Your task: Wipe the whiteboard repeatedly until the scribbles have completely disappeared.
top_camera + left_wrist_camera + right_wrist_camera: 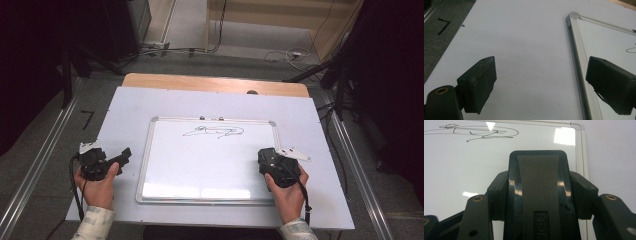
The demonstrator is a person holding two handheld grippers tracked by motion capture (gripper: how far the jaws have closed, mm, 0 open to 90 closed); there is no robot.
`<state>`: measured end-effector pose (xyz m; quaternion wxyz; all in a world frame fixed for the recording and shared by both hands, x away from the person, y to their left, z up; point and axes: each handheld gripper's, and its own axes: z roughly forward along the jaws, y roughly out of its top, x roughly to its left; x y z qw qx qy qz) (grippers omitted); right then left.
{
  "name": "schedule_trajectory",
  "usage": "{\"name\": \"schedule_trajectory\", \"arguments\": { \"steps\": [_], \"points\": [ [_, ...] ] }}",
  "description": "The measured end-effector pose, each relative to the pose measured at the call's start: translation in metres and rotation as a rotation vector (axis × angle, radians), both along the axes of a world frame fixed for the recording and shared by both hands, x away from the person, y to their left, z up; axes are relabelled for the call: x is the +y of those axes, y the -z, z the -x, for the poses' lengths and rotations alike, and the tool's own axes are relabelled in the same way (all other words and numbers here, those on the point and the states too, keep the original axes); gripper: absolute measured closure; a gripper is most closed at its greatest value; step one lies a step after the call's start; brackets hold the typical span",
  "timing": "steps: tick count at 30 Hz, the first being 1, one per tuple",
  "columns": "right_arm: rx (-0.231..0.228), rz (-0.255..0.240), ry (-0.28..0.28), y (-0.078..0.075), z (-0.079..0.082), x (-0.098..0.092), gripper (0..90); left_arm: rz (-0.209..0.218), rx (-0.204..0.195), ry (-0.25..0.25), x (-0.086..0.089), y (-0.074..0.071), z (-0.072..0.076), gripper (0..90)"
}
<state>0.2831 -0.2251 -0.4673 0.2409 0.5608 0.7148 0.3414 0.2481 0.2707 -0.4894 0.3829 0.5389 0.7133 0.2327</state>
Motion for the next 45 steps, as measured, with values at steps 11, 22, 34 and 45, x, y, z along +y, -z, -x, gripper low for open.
{"name": "schedule_trajectory", "arguments": {
  "steps": [11, 22, 34, 45],
  "points": [
    [0.013, 0.016, -0.041, 0.000, -0.029, 0.016, 38.5, 0.002, 0.003, -0.001, 0.001, 0.000, 0.000, 10.5],
    [0.018, 0.053, -0.052, -0.001, -0.066, 0.035, 38.5, 0.006, 0.001, 0.001, 0.001, 0.000, 0.000, 10.5],
    [0.031, 0.052, -0.048, 0.004, -0.087, 0.039, 38.5, 0.005, 0.000, 0.001, 0.001, 0.000, 0.000, 10.5],
    [0.036, 0.067, -0.040, 0.004, -0.104, 0.043, 38.6, 0.007, 0.000, 0.000, 0.001, 0.000, 0.000, 10.5]
  ]
}}
